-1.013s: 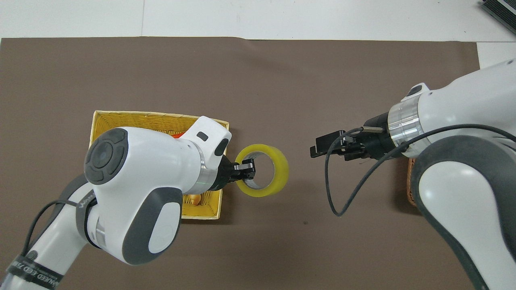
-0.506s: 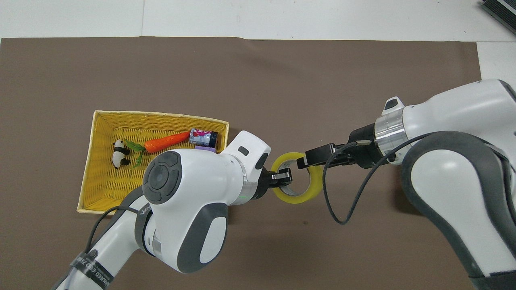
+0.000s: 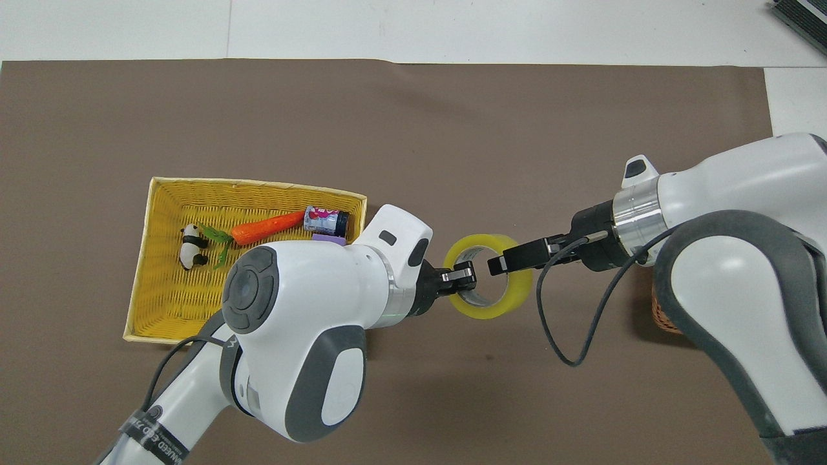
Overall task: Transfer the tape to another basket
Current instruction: 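Grasp the tape roll with the right gripper from the left gripper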
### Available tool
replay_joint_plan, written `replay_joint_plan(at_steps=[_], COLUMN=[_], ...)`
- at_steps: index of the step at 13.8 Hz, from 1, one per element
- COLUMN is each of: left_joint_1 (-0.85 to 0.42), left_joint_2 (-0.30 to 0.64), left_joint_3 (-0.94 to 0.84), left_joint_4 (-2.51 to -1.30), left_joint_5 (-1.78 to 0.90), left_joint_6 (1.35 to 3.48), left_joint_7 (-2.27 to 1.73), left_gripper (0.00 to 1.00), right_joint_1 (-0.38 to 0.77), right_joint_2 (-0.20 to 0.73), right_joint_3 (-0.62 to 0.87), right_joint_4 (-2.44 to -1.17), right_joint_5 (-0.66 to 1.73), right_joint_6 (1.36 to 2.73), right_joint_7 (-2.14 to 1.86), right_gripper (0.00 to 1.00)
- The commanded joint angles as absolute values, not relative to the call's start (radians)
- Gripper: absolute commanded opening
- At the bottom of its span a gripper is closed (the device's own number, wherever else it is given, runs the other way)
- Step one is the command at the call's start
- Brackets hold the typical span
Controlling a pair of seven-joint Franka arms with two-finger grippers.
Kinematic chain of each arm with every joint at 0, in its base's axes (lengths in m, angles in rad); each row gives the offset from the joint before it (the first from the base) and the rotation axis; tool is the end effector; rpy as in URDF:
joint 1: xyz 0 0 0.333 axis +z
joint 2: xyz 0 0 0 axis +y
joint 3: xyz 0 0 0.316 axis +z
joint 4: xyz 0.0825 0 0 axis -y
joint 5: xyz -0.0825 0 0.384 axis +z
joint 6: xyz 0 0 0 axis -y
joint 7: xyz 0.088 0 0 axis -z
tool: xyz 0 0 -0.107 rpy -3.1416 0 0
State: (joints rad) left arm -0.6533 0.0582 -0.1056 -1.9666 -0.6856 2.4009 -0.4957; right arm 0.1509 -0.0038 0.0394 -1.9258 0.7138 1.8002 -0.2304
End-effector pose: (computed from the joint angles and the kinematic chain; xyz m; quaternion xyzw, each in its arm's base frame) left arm 0.4357 -0.4181 0.4839 0.9428 0.0788 -0.0175 0.3233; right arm 0.5313 0.1585 0.4971 -0.9355 -0.0975 0.0503 0.3358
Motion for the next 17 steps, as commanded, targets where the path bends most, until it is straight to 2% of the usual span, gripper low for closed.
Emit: replay_joint_plan(at_steps=[1,2,5,6,7,8,9,14,17], left_joint_1=[-0.675,-0.676,-0.676,-0.676,-0.676,-0.676,-0.676,-0.644,-0.589], left_joint_2=[0.051,0.051,0.051,0.051,0.049,0.04,0.029,-0.024,-0.057], left_joint_3=[-0.117,-0.117,-0.117,-0.117,-0.117,-0.118,-0.117,-0.114,-0.103], left_joint_4=[-1.951,-1.948,-1.948,-1.95,-1.95,-1.951,-1.954,-1.996,-2.011], left_joint_5=[-0.709,-0.707,-0.707,-0.707,-0.71,-0.731,-0.756,-0.782,-0.772], left_joint_6=[2.442,2.442,2.448,2.459,2.486,2.496,2.502,2.493,2.441], left_joint_7=[-0.515,-0.525,-0.523,-0.523,-0.526,-0.537,-0.544,-0.578,-0.78], left_gripper=[0.0,0.0,0.0,0.14,0.54,0.89,1.0,1.0,1.0], right_joint_1=[0.143,0.143,0.14,0.14,0.138,0.137,0.137,0.133,0.088], right_joint_2=[-0.026,-0.026,-0.014,-0.014,-0.012,-0.012,-0.012,-0.014,-0.014], right_joint_3=[0.041,0.041,0.041,0.043,0.043,0.043,0.043,0.043,0.037], right_joint_4=[-1.948,-1.945,-1.921,-1.919,-1.919,-1.919,-1.919,-1.919,-1.917], right_joint_5=[0.7,0.698,0.699,0.699,0.699,0.699,0.699,0.698,0.699], right_joint_6=[1.778,1.776,1.761,1.761,1.761,1.761,1.761,1.761,1.721], right_joint_7=[-0.252,-0.233,-0.166,-0.166,-0.166,-0.167,-0.166,-0.169,-0.182], right_gripper=[0.19,0.02,0.0,0.0,0.0,0.0,0.0,0.0,0.0])
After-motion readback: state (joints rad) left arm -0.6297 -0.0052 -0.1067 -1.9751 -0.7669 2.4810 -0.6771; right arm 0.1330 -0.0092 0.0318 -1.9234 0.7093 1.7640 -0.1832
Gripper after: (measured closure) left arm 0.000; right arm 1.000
